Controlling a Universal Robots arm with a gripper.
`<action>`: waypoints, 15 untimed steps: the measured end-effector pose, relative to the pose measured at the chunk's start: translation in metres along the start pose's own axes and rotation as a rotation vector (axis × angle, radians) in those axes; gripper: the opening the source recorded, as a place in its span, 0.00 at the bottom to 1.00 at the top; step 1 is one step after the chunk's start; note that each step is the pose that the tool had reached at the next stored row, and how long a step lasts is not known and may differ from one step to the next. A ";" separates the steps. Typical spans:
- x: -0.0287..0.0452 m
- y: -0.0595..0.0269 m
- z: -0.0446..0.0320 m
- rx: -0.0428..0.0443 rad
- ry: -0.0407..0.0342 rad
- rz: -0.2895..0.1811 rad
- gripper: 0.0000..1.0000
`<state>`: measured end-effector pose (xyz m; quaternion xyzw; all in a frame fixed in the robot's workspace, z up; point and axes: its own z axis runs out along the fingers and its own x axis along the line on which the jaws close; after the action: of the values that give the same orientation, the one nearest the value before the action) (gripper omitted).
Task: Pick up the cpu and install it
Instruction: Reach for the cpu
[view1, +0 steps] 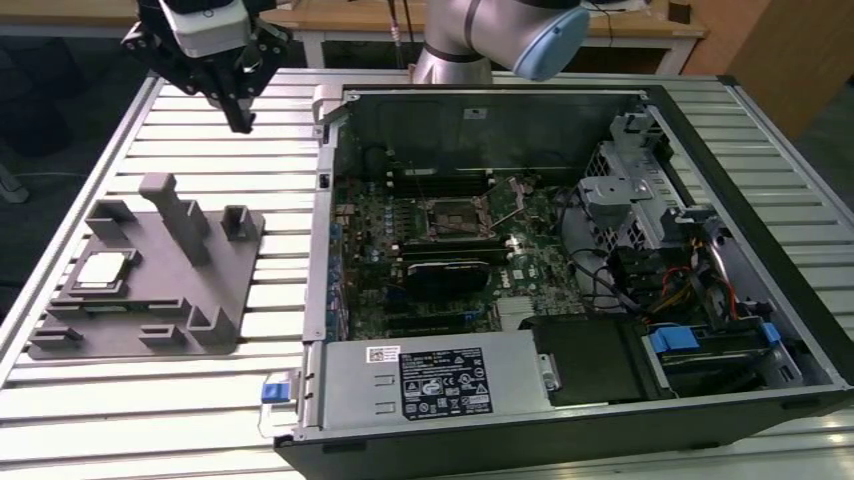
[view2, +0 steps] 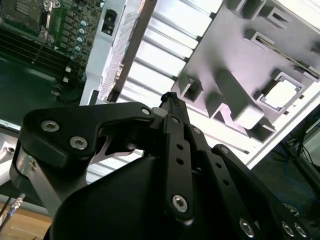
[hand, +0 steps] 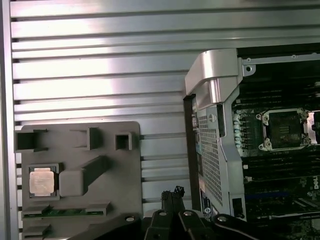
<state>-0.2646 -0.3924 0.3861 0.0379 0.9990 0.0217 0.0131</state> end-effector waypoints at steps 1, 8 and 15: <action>0.0020 -0.0001 0.0003 0.0000 0.0000 0.000 0.11; 0.0165 -0.0006 0.0021 0.0000 0.0000 0.000 0.11; 0.0310 -0.0010 0.0041 0.0000 0.0000 0.000 0.11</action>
<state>-0.2955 -0.3909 0.3811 0.0378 0.9990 0.0217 0.0131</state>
